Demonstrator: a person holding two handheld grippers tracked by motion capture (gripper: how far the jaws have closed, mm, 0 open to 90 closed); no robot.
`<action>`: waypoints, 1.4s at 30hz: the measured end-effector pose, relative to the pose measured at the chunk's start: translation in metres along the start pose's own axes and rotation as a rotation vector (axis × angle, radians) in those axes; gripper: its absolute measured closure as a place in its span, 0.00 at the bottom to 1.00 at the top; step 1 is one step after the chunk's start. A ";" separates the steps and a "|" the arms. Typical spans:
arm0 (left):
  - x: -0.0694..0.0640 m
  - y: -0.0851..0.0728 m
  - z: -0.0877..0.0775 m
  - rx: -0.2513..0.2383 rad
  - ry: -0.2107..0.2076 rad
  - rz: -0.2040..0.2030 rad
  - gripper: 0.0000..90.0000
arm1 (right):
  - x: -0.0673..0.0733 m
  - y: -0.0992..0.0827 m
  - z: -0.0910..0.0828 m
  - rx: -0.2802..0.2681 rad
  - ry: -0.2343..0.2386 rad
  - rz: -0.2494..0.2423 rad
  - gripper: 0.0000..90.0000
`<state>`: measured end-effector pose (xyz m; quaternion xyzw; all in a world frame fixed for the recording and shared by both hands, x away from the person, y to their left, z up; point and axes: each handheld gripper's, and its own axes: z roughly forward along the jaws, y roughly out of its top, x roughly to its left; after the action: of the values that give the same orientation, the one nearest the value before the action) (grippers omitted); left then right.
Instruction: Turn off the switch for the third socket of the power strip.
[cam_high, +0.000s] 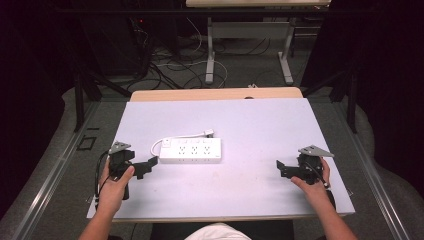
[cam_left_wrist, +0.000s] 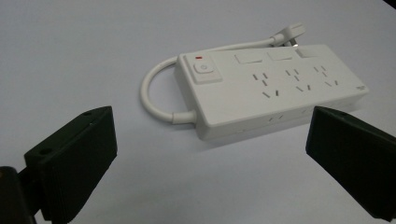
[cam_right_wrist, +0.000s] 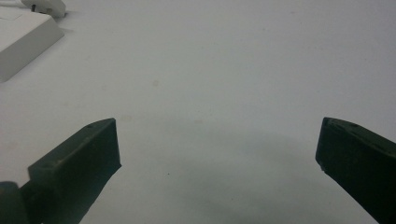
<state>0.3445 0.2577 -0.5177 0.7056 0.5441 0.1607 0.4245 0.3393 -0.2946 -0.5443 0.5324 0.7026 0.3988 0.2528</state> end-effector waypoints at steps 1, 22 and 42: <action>0.002 -0.002 0.000 0.001 0.004 -0.004 0.02 | 0.000 0.000 0.000 0.000 0.000 0.000 0.00; 0.030 -0.031 0.007 0.018 0.074 -0.039 0.03 | 0.000 0.000 0.001 0.005 -0.001 -0.003 0.00; 0.039 -0.039 0.009 0.034 0.074 -0.082 0.03 | -0.001 0.000 0.003 0.010 0.001 -0.009 0.00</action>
<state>0.3399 0.2912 -0.5625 0.6835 0.5903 0.1600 0.3984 0.3414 -0.2950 -0.5461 0.5302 0.7071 0.3944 0.2519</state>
